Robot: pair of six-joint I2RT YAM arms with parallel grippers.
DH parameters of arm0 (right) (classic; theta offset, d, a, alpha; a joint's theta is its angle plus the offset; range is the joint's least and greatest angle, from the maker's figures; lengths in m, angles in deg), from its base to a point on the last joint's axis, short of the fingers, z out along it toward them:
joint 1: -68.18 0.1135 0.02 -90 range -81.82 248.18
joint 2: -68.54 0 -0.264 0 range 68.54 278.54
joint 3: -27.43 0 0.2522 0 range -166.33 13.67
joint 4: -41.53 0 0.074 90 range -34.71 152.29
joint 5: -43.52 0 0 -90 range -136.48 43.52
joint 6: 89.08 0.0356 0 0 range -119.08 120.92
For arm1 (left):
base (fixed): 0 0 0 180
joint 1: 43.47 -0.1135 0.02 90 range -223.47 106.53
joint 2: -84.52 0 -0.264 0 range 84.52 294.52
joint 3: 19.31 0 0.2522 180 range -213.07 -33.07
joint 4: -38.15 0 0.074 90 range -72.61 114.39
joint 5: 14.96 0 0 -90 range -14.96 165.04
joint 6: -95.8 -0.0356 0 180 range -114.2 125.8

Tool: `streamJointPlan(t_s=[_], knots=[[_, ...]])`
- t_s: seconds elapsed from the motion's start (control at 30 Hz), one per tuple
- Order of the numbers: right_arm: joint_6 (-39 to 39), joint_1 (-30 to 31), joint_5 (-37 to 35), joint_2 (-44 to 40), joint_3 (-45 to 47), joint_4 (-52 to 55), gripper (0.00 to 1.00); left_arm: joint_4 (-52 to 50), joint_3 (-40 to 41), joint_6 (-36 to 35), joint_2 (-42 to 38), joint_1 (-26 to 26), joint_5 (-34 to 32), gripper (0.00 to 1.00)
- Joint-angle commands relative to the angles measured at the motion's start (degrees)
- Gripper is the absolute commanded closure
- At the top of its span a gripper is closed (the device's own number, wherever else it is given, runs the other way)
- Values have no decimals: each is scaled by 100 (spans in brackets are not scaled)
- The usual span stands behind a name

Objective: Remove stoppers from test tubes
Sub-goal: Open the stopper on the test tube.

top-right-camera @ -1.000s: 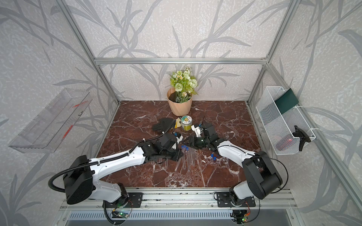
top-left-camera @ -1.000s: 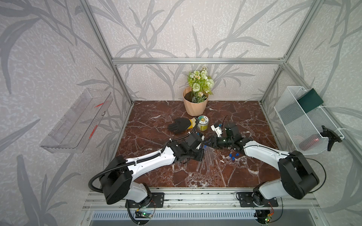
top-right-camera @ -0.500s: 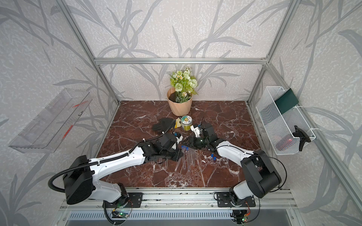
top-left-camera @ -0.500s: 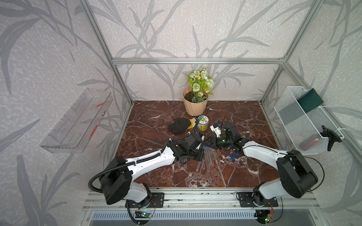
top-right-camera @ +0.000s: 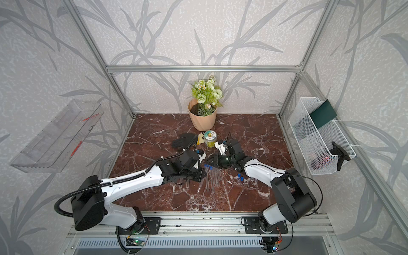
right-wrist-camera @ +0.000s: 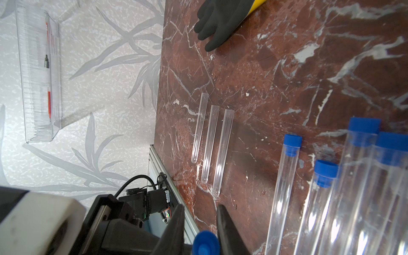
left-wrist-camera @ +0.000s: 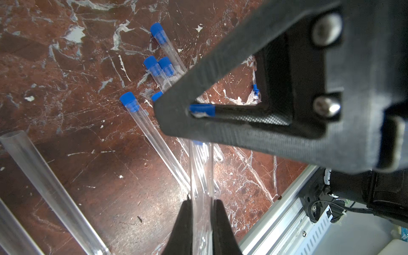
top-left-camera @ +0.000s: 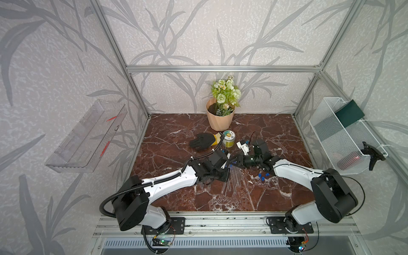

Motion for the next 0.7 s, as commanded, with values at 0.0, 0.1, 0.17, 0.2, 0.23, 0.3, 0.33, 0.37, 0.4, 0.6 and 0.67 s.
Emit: streamJointPlan(t_s=[0.0,0.1,0.17,0.2,0.23,0.3,0.33,0.37,0.4,0.6,0.67], knots=[[3,34,37,42,57,-99,73,64,51,-8,-158,12,-39,100],[0,36,23,42,58,-99,74,55,42,-24,-150,14,-36,100],[-7,40,28,51,44,-99,75,60,53,-25,-155,14,-38,100],[-9,41,28,55,31,-99,76,59,50,-25,-148,9,-38,100],[-10,43,37,64,28,-98,77,56,46,-25,-149,13,-41,100],[-5,42,32,62,27,-99,78,59,47,-25,-149,13,-55,100],[-5,44,36,64,13,-99,78,55,47,-25,-139,9,-47,100],[-4,42,31,76,10,-99,79,56,45,-25,-140,13,-47,100],[-4,42,39,77,9,-99,79,59,46,-25,-139,14,-42,100],[-2,40,45,92,-22,-99,82,47,38,-34,-124,14,-53,100],[8,42,43,88,-37,-99,84,37,23,-47,-117,14,-54,100]])
